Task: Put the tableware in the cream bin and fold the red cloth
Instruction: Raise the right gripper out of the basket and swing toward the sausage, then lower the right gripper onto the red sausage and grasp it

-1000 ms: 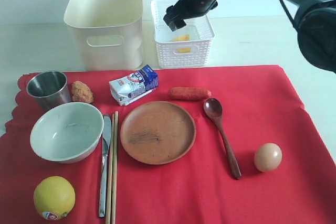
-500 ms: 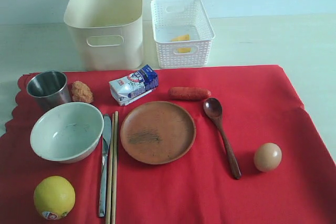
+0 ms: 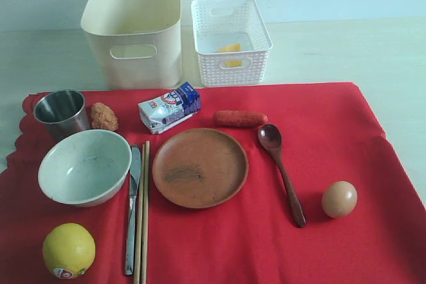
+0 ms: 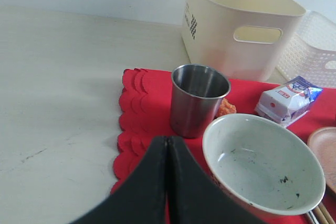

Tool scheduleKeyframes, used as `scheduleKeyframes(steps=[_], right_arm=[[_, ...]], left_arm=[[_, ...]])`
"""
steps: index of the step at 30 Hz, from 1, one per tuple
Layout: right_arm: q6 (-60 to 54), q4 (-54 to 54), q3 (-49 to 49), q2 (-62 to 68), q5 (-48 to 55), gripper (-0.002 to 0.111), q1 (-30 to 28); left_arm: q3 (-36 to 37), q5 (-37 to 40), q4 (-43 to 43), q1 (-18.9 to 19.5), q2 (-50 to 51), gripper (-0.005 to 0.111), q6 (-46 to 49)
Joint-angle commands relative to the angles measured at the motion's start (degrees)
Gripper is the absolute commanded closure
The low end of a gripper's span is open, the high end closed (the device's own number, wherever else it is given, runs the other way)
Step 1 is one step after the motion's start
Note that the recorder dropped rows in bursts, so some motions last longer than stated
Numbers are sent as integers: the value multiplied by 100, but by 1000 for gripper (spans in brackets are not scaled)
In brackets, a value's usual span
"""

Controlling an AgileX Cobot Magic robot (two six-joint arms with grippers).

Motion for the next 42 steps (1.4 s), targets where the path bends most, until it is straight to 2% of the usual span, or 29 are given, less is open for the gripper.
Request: scheduleKeyframes(steps=[1, 6, 15, 21, 25, 29, 42], right_arm=[[-180, -5, 1093, -714, -217, 37, -26], [-916, 476, 2250, -1486, -710, 37, -26], [-3467, 2738, 3679, -1849, -1407, 37, -26], [-4784, 2929, 4206, -1532, -1994, 38, -26], [-4914, 2919, 4235, -1175, -2159, 43, -26], [-4965, 2919, 4167, -826, -2536, 54, -26], [-5061, 2872, 3436, 22, -2566, 50, -26]], left_arm=[[20, -37, -42, 7, -32, 107, -17], [20, -37, -42, 7, -32, 107, -4], [20, -37, -42, 7, -32, 107, -15], [20, -37, -42, 7, -32, 107, -5], [20, -37, -42, 7, -32, 107, -5], [20, -37, -42, 7, -32, 107, -5], [20, -37, -42, 7, -32, 107, -5]])
